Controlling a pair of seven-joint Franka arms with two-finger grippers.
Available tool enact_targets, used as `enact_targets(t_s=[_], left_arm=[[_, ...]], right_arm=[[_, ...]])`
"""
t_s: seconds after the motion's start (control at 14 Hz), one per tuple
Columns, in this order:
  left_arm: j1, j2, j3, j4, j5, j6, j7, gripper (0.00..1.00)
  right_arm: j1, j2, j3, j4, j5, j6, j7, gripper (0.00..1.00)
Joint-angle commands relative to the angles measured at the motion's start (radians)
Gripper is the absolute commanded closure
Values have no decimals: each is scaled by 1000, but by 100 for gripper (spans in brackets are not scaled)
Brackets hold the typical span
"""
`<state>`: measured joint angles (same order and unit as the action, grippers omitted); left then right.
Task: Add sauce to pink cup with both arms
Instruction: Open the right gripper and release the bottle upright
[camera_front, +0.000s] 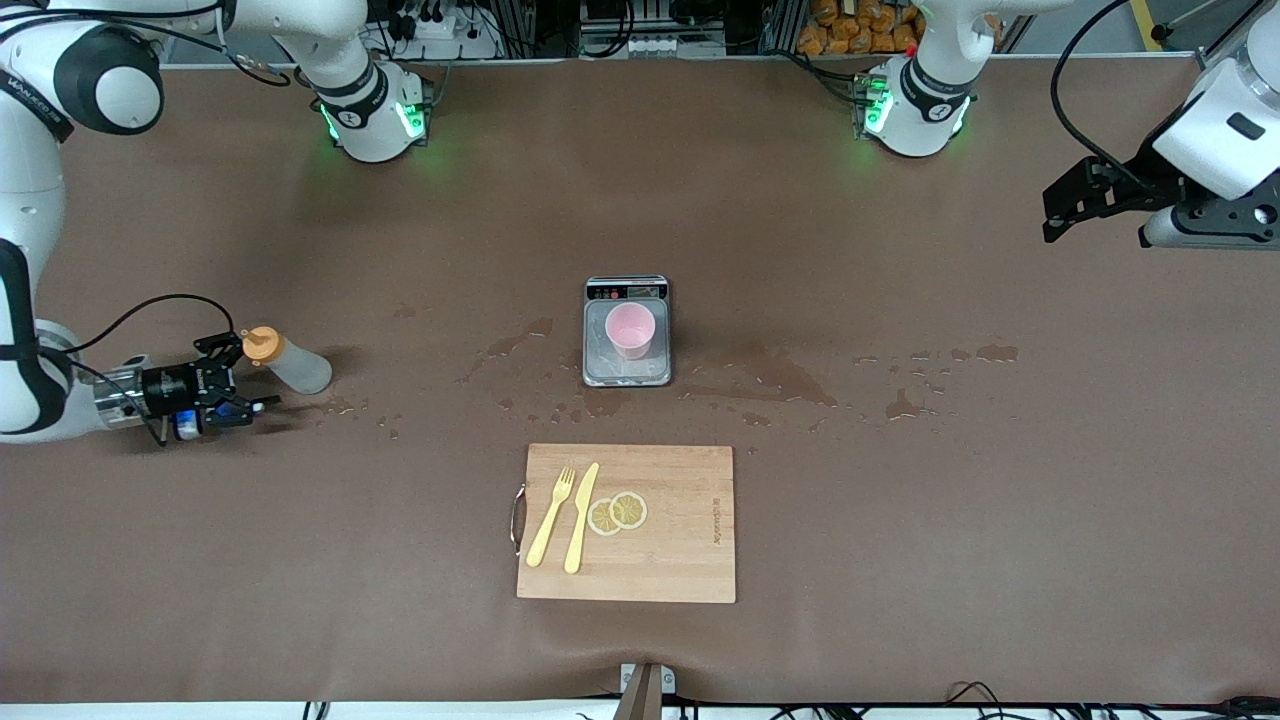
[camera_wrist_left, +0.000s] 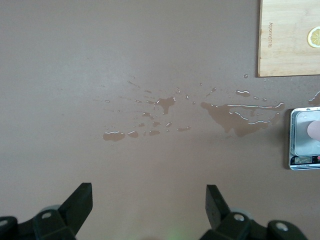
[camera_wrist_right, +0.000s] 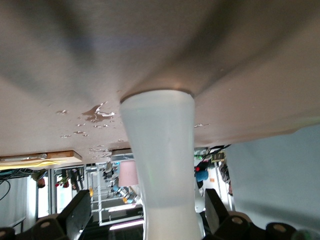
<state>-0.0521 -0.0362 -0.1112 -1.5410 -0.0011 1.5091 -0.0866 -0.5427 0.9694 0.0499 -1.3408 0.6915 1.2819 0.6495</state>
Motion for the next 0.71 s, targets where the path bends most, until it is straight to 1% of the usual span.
enact_targets(t_s=[0.0, 0.14, 0.21, 0.64], left_arm=[[6, -10, -1, -7, -13, 11, 5, 0], [6, -8, -1, -7, -14, 11, 5, 0], [6, -8, -1, -7, -14, 11, 5, 0], [6, -8, -1, -7, -16, 11, 5, 0]], right_arm=[[-3, -29, 5, 113, -64, -76, 25, 0], [0, -40, 8, 205, -96, -131, 25, 0], [7, -55, 11, 233, -104, -153, 25, 0], [88, -181, 13, 284, -107, -185, 27, 0]])
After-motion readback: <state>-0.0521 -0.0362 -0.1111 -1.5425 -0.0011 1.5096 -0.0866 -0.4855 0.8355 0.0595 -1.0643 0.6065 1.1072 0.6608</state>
